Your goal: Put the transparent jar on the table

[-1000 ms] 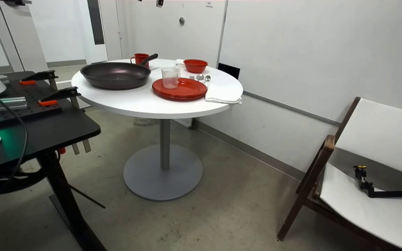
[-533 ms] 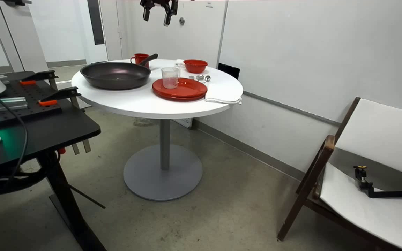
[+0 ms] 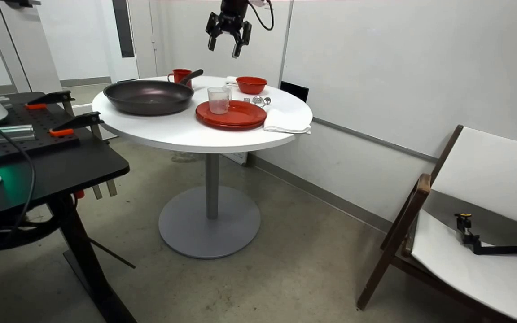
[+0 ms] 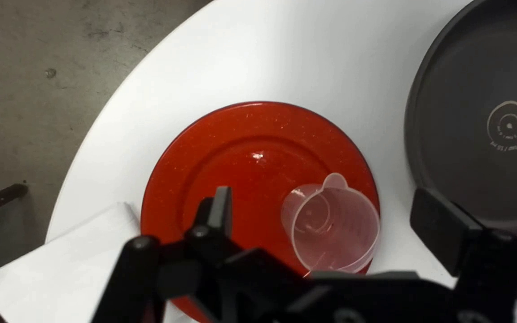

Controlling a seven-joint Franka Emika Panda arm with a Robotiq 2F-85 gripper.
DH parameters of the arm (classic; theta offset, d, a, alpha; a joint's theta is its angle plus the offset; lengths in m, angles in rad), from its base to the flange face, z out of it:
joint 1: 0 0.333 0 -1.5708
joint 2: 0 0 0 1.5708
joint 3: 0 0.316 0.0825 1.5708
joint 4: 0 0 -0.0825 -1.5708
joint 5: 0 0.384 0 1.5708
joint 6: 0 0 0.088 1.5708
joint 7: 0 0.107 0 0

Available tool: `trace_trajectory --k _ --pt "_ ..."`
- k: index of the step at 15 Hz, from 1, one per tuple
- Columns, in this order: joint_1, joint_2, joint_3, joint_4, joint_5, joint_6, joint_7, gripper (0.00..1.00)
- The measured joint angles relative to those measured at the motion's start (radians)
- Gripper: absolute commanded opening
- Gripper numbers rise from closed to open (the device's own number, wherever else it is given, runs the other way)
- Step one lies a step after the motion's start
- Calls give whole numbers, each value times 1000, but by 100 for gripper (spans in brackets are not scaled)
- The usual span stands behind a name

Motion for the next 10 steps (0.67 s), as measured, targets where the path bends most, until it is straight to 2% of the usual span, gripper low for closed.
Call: trace_trajectory --k 5,10 --pt "-50 174 32 202 27 -67 0 100" --pt "-58 305 68 372 30 -128 0 100"
